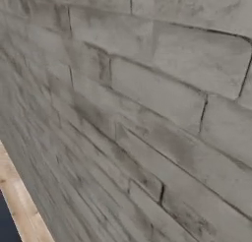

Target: Take the cheese, steak, and lime from the fridge and place them on the plate on the dining counter to create an appetizer plate.

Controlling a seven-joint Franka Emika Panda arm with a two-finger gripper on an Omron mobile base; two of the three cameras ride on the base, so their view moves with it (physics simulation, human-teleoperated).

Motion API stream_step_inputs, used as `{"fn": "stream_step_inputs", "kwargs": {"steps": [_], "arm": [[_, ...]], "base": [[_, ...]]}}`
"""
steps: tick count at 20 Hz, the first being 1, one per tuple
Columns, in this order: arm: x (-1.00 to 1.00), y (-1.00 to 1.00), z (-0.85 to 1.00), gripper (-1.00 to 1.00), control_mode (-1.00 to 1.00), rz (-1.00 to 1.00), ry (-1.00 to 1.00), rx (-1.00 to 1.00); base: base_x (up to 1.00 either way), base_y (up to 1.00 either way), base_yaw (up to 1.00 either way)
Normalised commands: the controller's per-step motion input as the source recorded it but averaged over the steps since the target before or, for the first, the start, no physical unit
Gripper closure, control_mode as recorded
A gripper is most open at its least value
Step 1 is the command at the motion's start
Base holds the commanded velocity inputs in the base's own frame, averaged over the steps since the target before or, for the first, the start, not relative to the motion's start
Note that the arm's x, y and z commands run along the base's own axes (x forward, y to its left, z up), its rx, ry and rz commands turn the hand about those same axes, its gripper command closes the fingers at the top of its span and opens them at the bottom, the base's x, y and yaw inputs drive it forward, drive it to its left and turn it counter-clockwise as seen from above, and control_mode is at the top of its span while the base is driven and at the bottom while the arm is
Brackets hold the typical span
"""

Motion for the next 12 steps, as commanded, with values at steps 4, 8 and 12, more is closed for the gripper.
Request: {"fn": "stream_step_inputs", "kwargs": {"steps": [4, 8, 12], "arm": [[0.0, 0.0, 0.0, -1.0, 1.0, 0.0, 0.0, 0.0], [0.0, 0.0, 0.0, -1.0, 1.0, 0.0, 0.0, 0.0], [0.0, 0.0, 0.0, -1.0, 1.0, 0.0, 0.0, 0.0]], "base": [[1.0, 0.44, 0.38], [1.0, 0.17, 0.39], [1.0, 0.0, 0.33]]}}
